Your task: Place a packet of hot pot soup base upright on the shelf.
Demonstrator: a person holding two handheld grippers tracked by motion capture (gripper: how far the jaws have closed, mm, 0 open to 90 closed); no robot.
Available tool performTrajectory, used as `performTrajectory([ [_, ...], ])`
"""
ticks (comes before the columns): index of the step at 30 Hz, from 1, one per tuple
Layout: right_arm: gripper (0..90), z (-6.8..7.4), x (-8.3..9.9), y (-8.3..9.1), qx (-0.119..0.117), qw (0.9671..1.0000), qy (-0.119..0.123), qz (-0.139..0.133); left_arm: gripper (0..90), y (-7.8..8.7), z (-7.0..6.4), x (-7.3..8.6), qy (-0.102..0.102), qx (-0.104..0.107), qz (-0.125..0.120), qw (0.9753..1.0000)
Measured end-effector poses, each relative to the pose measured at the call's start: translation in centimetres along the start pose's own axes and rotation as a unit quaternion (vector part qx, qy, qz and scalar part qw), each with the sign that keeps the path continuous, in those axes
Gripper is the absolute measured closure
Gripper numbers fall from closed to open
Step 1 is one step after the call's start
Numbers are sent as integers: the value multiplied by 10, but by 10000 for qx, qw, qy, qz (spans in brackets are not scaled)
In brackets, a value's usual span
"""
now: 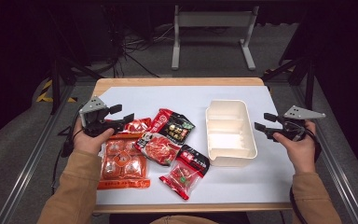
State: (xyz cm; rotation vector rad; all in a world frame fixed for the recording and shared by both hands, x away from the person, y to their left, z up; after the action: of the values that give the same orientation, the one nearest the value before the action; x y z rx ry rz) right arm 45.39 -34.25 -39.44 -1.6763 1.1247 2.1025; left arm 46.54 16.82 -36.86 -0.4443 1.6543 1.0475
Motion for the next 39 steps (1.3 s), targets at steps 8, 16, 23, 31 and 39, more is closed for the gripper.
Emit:
performTrajectory([
  [8, 425, 0, 3, 0, -108, 9999, -133, 9, 361, -19, -5, -10, -36, 41, -54, 10000],
  [16, 403, -3, 7, 0, -33, 9999, -122, 55, 338, -35, -6, -18, 21, 15, -340, 9994],
  [23, 393, -3, 8, 1, -34, 9999, -153, 54, 235, -52, -10, -26, 85, 117, -234, 9996],
  [31, 394, -4, 8, 1, 41, 9999, -75, 134, 116, -69, -13, -27, -111, 169, -153, 9997],
  [39, 395, -3, 8, -2, -20, 9999, -71, 126, 217, -83, -18, -31, -187, 263, -92, 9994],
])
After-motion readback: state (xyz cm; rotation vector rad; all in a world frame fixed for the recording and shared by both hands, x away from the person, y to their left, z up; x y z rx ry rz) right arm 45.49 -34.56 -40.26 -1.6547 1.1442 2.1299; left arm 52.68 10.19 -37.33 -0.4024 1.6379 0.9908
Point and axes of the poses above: each handheld gripper's, and its own axes: y roughly backward along the jaws, x roughly out of its underside, z roughly to its left, the point moved 6 cm from there along -y, roughly forward along the jaws, and after that the axes turned 9 degrees about -x, right-handed, at the moved point
